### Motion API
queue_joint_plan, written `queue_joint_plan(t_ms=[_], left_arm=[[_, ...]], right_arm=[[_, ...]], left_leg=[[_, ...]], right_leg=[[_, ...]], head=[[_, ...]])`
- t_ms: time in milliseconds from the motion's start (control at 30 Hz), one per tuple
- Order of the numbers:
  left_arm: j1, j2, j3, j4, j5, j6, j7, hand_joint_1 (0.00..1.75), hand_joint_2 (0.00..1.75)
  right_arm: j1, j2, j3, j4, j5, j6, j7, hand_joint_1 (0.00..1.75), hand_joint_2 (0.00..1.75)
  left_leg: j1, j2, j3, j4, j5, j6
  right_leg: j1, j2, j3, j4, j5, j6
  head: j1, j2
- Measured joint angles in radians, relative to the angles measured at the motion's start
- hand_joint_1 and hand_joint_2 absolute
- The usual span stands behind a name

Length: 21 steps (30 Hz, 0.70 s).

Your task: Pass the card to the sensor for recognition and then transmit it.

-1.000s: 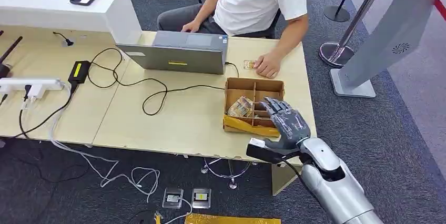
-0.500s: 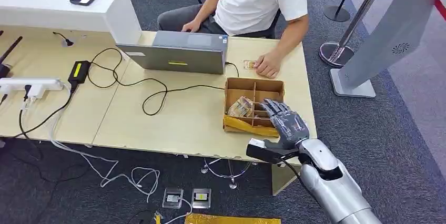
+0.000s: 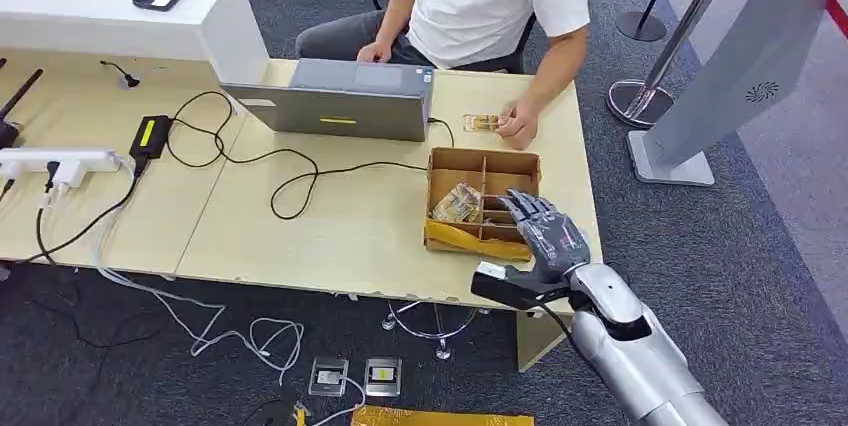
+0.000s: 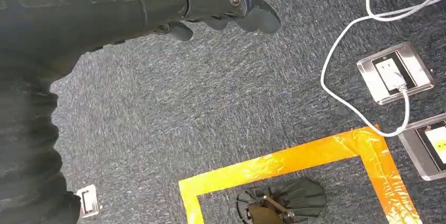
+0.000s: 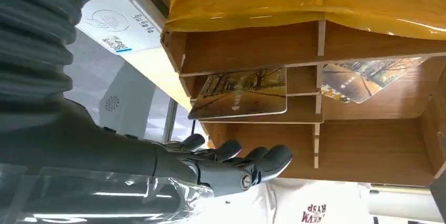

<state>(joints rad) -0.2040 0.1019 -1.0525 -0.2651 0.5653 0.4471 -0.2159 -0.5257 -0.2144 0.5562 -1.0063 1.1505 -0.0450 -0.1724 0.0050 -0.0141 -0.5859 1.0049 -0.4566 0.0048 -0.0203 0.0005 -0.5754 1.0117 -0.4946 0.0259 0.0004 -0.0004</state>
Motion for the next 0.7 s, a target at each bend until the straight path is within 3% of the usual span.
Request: queue_joint_plan(t_ms=[100, 133, 167, 233, 267, 300, 700], left_arm=[[0.000, 0.000, 0.000, 0.000, -0.002, 0.000, 0.000, 0.00, 1.75], [0.000, 0.000, 0.000, 0.000, -0.003, 0.000, 0.000, 0.00, 1.75], [0.000, 0.000, 0.000, 0.000, -0.003, 0.000, 0.000, 0.00, 1.75], [0.000, 0.000, 0.000, 0.000, -0.006, -0.001, 0.000, 0.00, 1.75], [-0.001, 0.000, 0.000, 0.000, -0.009, -0.001, 0.000, 0.00, 1.75], [-0.002, 0.000, 0.000, 0.000, -0.010, -0.001, 0.000, 0.00, 0.00], [-0.006, 0.000, 0.000, 0.000, -0.021, -0.001, 0.000, 0.00, 0.00]], right_arm=[[-0.007, 0.005, 0.000, 0.011, -0.002, -0.003, -0.002, 0.00, 1.75], [-0.010, 0.005, 0.000, 0.014, -0.002, -0.003, -0.002, 0.24, 1.75], [-0.011, 0.006, 0.000, 0.017, -0.003, -0.004, -0.003, 1.52, 1.75], [-0.013, 0.008, 0.000, 0.023, -0.003, -0.004, -0.003, 1.71, 1.75], [-0.013, 0.008, 0.000, 0.025, -0.005, -0.003, -0.003, 1.75, 1.75], [-0.013, 0.008, 0.000, 0.027, -0.005, -0.001, -0.002, 1.75, 1.75], [-0.028, 0.021, 0.000, 0.035, -0.017, 0.020, 0.003, 1.75, 1.75]], left_leg=[[0.000, 0.000, 0.000, 0.000, 0.000, 0.000], [0.000, 0.000, 0.000, 0.000, 0.000, 0.000], [0.000, 0.000, 0.000, 0.000, 0.000, 0.000], [0.000, 0.000, 0.000, 0.000, 0.000, 0.000], [0.000, 0.000, 0.000, 0.000, 0.000, 0.000], [0.000, 0.000, 0.000, 0.000, 0.000, 0.000], [0.000, 0.000, 0.000, 0.000, 0.000, 0.000]], right_leg=[[0.000, 0.000, 0.000, 0.000, 0.000, 0.000], [0.000, 0.000, 0.000, 0.000, 0.000, 0.000], [0.000, 0.000, 0.000, 0.000, 0.000, 0.000], [0.000, 0.000, 0.000, 0.000, 0.000, 0.000], [0.000, 0.000, 0.000, 0.000, 0.000, 0.000], [0.000, 0.000, 0.000, 0.000, 0.000, 0.000], [0.000, 0.000, 0.000, 0.000, 0.000, 0.000]], head=[[0.000, 0.000], [0.000, 0.000], [0.000, 0.000], [0.000, 0.000], [0.000, 0.000], [0.000, 0.000], [0.000, 0.000]])
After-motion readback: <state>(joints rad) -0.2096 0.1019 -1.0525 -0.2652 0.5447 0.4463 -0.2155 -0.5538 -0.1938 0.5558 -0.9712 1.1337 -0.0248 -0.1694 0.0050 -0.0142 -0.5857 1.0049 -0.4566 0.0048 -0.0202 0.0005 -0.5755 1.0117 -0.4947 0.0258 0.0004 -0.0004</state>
